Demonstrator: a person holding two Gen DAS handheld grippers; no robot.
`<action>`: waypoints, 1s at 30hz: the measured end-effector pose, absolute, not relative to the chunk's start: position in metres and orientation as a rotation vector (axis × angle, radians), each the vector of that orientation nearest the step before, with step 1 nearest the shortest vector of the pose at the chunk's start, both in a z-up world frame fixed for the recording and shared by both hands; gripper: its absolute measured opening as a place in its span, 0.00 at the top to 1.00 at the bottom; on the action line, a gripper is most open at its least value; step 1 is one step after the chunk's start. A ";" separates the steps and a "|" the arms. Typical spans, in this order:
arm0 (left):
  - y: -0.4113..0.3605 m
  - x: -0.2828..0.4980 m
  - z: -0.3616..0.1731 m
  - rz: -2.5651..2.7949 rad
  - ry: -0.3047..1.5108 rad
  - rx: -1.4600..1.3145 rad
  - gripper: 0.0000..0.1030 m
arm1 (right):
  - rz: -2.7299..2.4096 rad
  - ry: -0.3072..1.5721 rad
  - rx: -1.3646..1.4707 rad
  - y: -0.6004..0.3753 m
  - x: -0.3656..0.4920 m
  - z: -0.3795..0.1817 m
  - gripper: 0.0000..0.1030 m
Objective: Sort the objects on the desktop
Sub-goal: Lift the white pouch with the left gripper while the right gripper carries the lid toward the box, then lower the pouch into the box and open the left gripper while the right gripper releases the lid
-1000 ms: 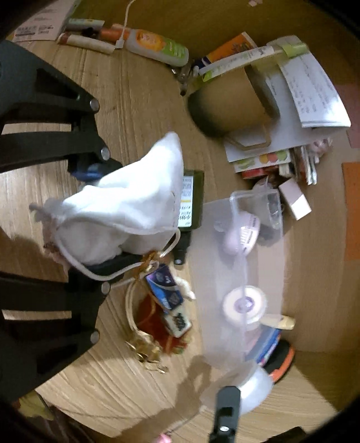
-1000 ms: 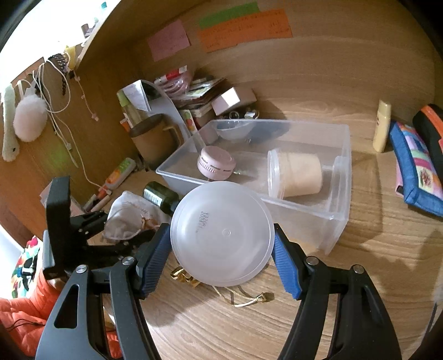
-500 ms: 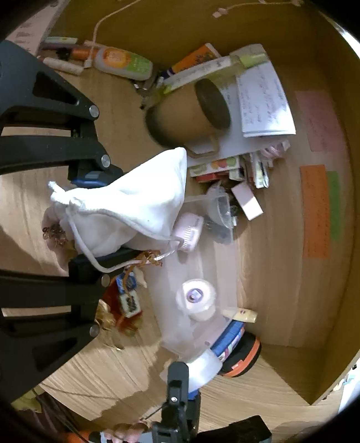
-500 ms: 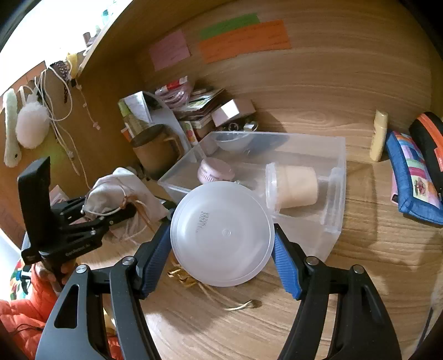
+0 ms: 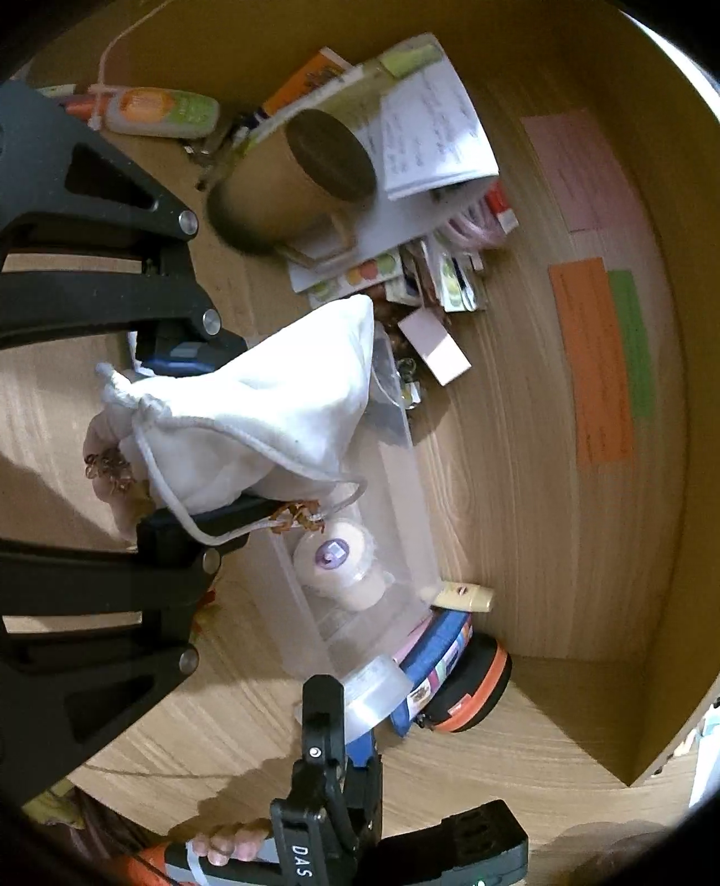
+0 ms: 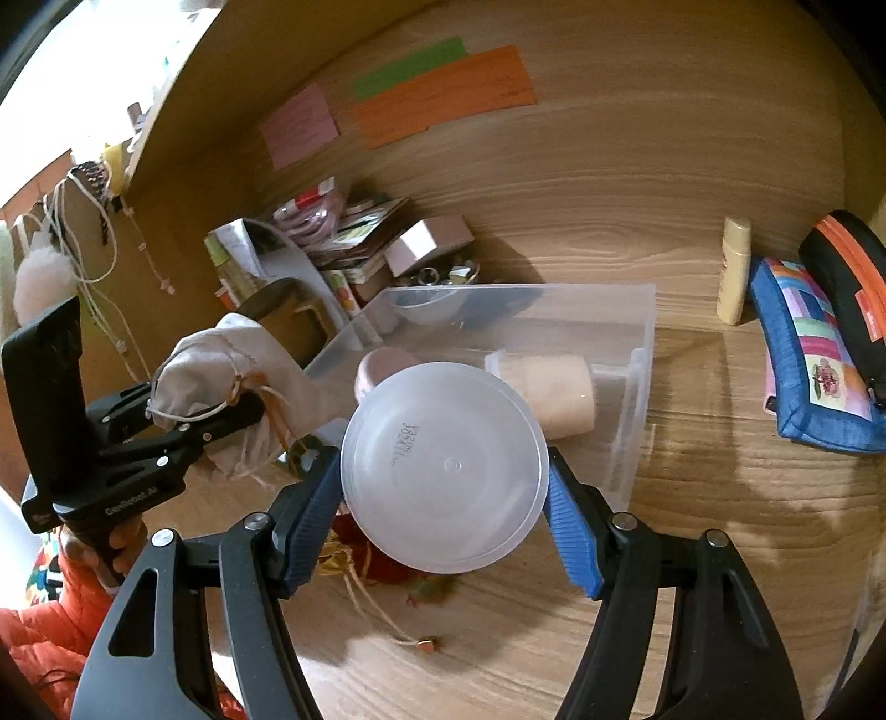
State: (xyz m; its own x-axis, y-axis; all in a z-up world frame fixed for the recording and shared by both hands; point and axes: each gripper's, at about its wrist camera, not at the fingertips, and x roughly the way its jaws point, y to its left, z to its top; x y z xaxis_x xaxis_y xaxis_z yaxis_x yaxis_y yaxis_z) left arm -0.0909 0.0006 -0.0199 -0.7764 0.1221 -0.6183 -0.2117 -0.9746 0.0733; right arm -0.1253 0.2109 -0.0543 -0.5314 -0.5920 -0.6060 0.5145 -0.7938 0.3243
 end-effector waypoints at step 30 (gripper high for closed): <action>0.019 -0.170 -0.052 2.594 0.214 -1.080 0.65 | -2.353 0.051 1.076 0.185 -0.180 -0.079 0.36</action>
State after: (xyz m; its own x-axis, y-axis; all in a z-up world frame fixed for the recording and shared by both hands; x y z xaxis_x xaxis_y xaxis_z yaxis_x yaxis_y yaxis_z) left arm -0.1704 0.0186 -0.0521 -0.6621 0.2362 -0.7113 -0.3497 -0.9368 0.0144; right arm -0.1804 0.1852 -0.0787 -0.5307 -0.4626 -0.7101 0.4928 -0.8502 0.1855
